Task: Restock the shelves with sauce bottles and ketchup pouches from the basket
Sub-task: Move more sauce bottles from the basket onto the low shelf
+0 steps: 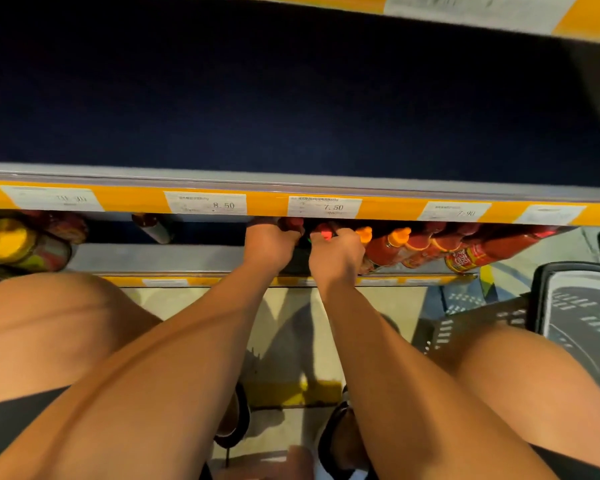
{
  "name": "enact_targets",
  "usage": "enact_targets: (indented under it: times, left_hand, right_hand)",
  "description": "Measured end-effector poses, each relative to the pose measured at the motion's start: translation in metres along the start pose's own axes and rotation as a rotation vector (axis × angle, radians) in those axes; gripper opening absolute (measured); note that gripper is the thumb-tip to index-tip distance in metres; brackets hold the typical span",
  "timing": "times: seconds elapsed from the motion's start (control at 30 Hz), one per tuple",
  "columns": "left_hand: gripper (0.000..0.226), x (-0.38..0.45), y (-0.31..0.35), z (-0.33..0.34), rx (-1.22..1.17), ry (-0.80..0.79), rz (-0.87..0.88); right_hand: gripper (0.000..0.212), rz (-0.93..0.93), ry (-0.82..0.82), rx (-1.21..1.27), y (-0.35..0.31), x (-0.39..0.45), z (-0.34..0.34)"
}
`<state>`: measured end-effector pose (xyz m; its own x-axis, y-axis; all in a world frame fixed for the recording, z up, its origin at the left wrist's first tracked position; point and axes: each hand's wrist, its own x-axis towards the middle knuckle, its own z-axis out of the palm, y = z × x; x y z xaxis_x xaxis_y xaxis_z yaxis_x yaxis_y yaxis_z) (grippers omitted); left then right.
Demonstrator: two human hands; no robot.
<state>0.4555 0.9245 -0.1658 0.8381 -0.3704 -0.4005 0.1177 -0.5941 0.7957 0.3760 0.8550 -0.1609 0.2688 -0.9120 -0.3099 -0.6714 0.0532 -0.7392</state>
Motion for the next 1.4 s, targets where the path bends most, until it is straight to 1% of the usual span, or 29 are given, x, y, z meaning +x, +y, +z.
enact_targets:
  times: [0.13, 0.2, 0.3, 0.43, 0.63, 0.7, 0.73, 0.83, 0.87, 0.93, 1.03, 1.1, 1.23, 1.4]
  left_hand:
    - [0.030, 0.003, 0.003, 0.001, -0.038, -0.010, 0.031]
    - [0.027, 0.004, 0.003, 0.001, -0.003, 0.005, 0.059]
    - [0.027, 0.001, 0.001, 0.000, 0.024, 0.033, 0.088]
    - [0.029, 0.000, -0.003, 0.000, 0.052, 0.028, 0.136]
    - [0.023, 0.003, 0.001, 0.001, 0.055, 0.069, 0.103]
    - [0.024, 0.004, -0.004, 0.001, 0.105, 0.052, 0.094]
    - [0.025, 0.005, -0.007, 0.000, 0.123, 0.041, 0.089]
    - [0.035, 0.007, -0.014, 0.000, 0.138, 0.012, 0.081]
    - [0.036, 0.007, -0.015, 0.001, 0.146, 0.004, 0.080]
    - [0.032, 0.011, -0.014, 0.003, 0.170, -0.003, 0.077]
    - [0.022, 0.020, -0.010, 0.005, 0.194, -0.001, 0.099]
    - [0.023, 0.026, -0.006, 0.008, 0.205, -0.011, 0.098]
    - [0.025, 0.033, -0.003, 0.015, 0.182, -0.039, 0.022]
    - [0.022, 0.032, 0.000, 0.017, 0.288, -0.067, 0.007]
  right_hand:
    - [0.020, -0.014, -0.032, 0.011, 0.004, 0.000, 0.004]
    - [0.023, -0.015, -0.041, 0.014, 0.006, -0.001, 0.006]
    - [0.022, -0.018, -0.033, 0.002, 0.005, 0.000, 0.008]
    - [0.021, -0.028, -0.040, -0.021, 0.003, 0.001, 0.009]
    - [0.013, -0.032, -0.080, -0.030, 0.001, 0.004, 0.009]
    - [0.011, -0.002, -0.147, -0.035, -0.001, 0.007, 0.009]
    - [0.011, 0.013, -0.192, -0.058, -0.003, 0.009, 0.009]
    - [0.028, 0.027, -0.286, -0.133, -0.009, 0.009, 0.010]
    - [0.030, 0.024, -0.308, -0.141, -0.010, 0.010, 0.012]
    - [0.026, 0.037, -0.339, -0.151, -0.011, 0.010, 0.012]
    - [0.023, 0.072, -0.328, -0.135, -0.012, 0.011, 0.010]
    - [0.027, 0.091, -0.322, -0.126, -0.014, 0.013, 0.007]
    - [0.028, 0.085, -0.377, -0.170, -0.017, 0.014, 0.005]
    - [0.026, 0.059, -0.344, -0.138, -0.023, 0.006, -0.003]
